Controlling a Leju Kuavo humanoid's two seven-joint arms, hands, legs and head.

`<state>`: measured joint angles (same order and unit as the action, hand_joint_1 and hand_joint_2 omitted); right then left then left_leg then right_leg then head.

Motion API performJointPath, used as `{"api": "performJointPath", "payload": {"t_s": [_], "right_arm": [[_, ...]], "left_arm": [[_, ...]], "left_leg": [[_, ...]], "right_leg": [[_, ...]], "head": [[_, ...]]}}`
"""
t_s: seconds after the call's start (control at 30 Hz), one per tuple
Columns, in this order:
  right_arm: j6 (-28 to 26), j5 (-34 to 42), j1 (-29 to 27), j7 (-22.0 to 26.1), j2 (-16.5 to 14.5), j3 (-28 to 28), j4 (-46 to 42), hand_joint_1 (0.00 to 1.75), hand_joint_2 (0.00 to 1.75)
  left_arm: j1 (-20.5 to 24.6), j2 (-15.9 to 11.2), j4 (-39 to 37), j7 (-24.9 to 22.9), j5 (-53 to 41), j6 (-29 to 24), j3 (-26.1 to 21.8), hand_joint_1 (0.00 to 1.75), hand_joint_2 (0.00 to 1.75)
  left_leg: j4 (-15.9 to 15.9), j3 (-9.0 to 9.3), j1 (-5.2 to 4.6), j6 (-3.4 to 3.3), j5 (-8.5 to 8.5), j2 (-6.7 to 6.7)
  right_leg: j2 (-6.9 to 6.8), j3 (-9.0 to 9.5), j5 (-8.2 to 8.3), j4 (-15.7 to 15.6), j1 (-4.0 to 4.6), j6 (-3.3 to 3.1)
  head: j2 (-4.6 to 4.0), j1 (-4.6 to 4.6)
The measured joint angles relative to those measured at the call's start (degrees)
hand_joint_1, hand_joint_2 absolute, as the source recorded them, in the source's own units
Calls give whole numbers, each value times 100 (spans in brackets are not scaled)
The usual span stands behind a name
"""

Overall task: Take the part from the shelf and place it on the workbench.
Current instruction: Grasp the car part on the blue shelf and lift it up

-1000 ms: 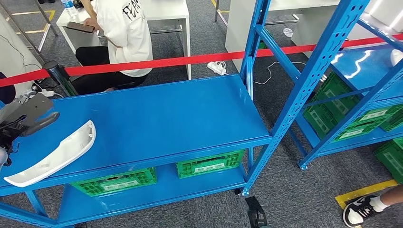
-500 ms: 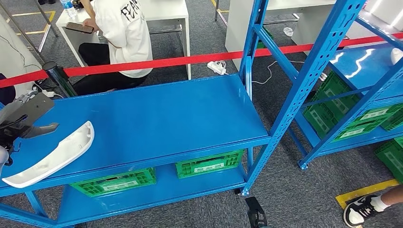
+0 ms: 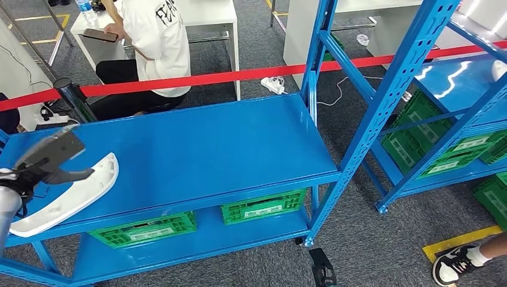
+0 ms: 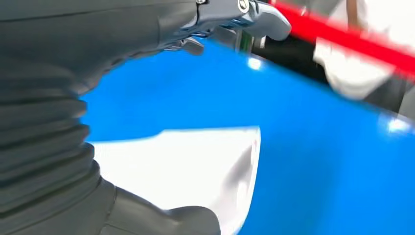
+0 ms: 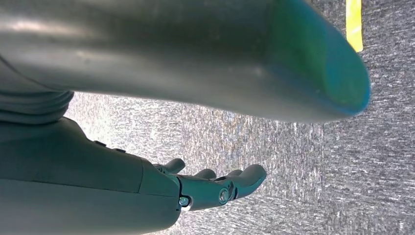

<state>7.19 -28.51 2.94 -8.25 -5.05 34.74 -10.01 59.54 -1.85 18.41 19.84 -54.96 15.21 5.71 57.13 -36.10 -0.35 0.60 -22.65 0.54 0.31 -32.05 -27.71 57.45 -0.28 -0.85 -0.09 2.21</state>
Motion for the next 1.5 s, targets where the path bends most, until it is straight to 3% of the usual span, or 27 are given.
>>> {"api": "performJointPath", "payload": {"t_s": [0.13, 0.43, 0.63, 0.83, 0.97, 1.33, 1.43, 1.5], "right_arm": [[0, -12, -6, -2, 0, 24, 0, 0, 0], [-2, -24, -7, -41, 0, 56, 0, 0, 0], [-2, -47, -23, -17, 2, 120, 0, 0, 0], [-11, -3, -36, 10, 11, 228, 0, 0, 0], [-19, 21, -39, -4, 11, 305, 0, 0, 0], [-35, -31, -57, -18, 11, 366, 0, 0, 0], [-38, -23, -58, -30, 11, 387, 0, 0, 0], [-50, -6, -57, -29, 11, 401, 0, 0, 0]], "left_arm": [[-290, -50, 89, 79, 94, 26, 237, 0, 175], [-424, -164, 197, 287, 417, 381, 548, 0, 175], [-723, -360, 516, 661, 1365, 974, 1165, 0, 175], [-791, -510, 878, 637, 1991, 1240, 1955, 0, 175], [-815, -516, 978, 594, 2086, 1231, 2415, 0, 175], [-830, -595, 1031, 534, 2346, 1185, 2993, 0, 175], [-846, -612, 1037, 423, 2279, 936, 3132, 0, 175], [-864, -593, 1041, 195, 2056, 483, 3248, 0, 175]], "left_leg": [[0, 0, 0, 0, 0, -1], [-3, 0, 1, 0, 0, 0], [-3, 0, 1, 1, 0, -1], [-3, 0, 1, 1, 0, 0], [-3, 0, 1, 1, 0, 0], [-4, 1, 1, 1, 0, -1], [-4, 1, 1, 1, 0, -1], [-4, 0, 1, 1, 0, -1]], "right_leg": [[1, -3, 0, 0, 0, 0], [-1, -2, -1, 3, 2, -1], [0, -5, -3, 3, 1, -4], [-3, -4, -4, 3, 2, -5], [-4, -3, -3, 3, 1, -4], [-4, -5, -4, 5, 2, -5], [-4, -6, -4, 5, 2, -6], [-4, -7, -5, 5, 1, -6]], "head": [[0, 0], [0, 0], [0, 0], [0, 0], [0, 0], [0, 0], [0, 0], [0, 0]]}}
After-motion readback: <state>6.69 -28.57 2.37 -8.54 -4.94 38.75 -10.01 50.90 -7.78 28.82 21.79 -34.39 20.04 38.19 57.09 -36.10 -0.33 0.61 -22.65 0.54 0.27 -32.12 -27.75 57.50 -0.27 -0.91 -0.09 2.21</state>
